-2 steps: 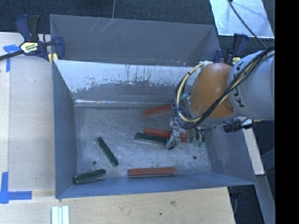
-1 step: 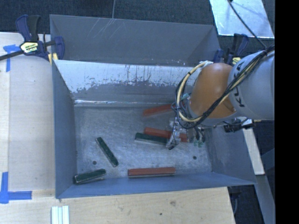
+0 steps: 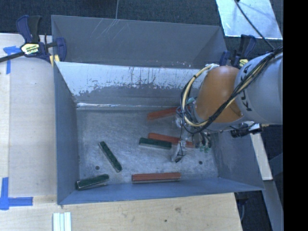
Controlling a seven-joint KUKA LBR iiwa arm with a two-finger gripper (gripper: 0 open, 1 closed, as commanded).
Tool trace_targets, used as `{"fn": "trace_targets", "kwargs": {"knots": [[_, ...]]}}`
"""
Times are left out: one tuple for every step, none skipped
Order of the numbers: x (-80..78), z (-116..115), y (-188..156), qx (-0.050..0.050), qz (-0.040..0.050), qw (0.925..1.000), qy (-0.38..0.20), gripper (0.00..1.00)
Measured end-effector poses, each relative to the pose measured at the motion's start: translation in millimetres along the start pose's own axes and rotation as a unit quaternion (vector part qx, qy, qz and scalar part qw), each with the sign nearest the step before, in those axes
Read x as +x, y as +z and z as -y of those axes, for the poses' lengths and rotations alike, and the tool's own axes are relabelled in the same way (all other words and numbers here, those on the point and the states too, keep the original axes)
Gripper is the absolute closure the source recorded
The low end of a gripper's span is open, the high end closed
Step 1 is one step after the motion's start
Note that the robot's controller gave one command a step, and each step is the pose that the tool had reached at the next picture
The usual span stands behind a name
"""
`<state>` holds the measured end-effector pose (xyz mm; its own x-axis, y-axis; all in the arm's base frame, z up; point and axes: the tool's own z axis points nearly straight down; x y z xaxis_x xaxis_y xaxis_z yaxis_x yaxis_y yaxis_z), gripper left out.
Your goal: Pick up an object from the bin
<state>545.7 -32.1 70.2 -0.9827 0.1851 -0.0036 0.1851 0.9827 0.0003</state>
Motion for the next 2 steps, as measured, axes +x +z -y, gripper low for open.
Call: {"fn": "trace_targets", "kwargs": {"knots": [[-0.7, 0.1, -0.2, 0.000, 0.0008, 1.0000, 0.000, 1.00], [-0.8, 0.1, -0.2, 0.000, 0.0008, 1.0000, 0.000, 1.00]]}}
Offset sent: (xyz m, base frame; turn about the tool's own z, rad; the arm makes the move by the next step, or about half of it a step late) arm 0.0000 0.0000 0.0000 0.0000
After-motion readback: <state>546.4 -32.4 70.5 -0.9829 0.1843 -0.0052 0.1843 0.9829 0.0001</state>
